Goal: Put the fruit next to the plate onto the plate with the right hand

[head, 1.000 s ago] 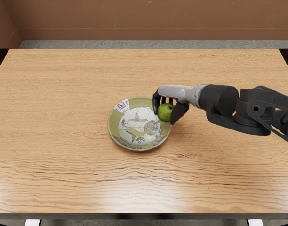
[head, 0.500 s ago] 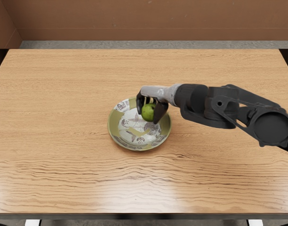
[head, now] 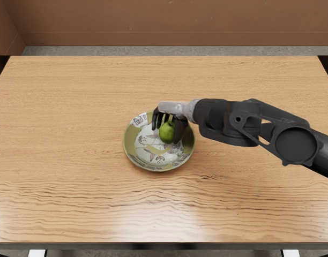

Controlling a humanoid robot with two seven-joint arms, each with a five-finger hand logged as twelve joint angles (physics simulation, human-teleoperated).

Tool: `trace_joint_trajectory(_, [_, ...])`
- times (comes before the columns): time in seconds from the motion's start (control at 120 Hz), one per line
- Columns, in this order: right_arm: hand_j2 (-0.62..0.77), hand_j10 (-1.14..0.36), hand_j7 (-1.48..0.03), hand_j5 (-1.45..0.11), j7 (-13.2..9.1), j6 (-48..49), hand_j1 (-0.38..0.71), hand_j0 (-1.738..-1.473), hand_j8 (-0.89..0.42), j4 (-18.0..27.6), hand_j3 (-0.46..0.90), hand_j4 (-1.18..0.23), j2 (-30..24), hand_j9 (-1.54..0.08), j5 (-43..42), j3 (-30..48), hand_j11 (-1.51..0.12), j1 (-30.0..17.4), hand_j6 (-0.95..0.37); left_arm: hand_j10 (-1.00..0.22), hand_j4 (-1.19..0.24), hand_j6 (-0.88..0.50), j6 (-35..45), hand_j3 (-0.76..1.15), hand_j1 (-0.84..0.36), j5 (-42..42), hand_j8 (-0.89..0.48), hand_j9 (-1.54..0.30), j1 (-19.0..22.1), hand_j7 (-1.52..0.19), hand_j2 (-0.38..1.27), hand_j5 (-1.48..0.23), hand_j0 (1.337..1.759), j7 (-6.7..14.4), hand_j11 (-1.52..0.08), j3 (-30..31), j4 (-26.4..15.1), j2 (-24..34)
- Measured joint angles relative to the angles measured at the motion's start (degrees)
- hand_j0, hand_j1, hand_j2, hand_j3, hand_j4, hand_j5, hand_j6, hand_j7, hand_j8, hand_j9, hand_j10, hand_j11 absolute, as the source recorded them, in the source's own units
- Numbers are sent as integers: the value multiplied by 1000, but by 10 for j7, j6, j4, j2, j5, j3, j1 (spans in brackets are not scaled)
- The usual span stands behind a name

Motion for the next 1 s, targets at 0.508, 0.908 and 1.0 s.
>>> trace_joint_trajectory(0.508, [-40,-255,-343,-347,0,3,-42,-1658,-250,42,0,-262,-48,-346,64,16,-346,0,-255,-20,-20,-20,0,0,325,0,-20,-26,0,-26,4,-26,1658,0,-26,0,0,0])
trace_joint_trajectory(0.908, [-6,-44,-58,-58,0,141,-298,-1658,-44,82,0,-45,-183,-58,231,167,-58,-73,-45,-20,-20,-20,0,0,325,0,-20,-26,0,-26,4,-26,1658,0,-26,0,0,0])
trace_joint_trajectory(1.0, [-4,-28,-37,-37,0,148,-316,-1658,-28,81,0,-29,-200,-37,244,217,-37,-107,-29,-20,-20,-20,0,0,325,0,-20,-26,0,-26,4,-26,1658,0,-26,0,0,0])
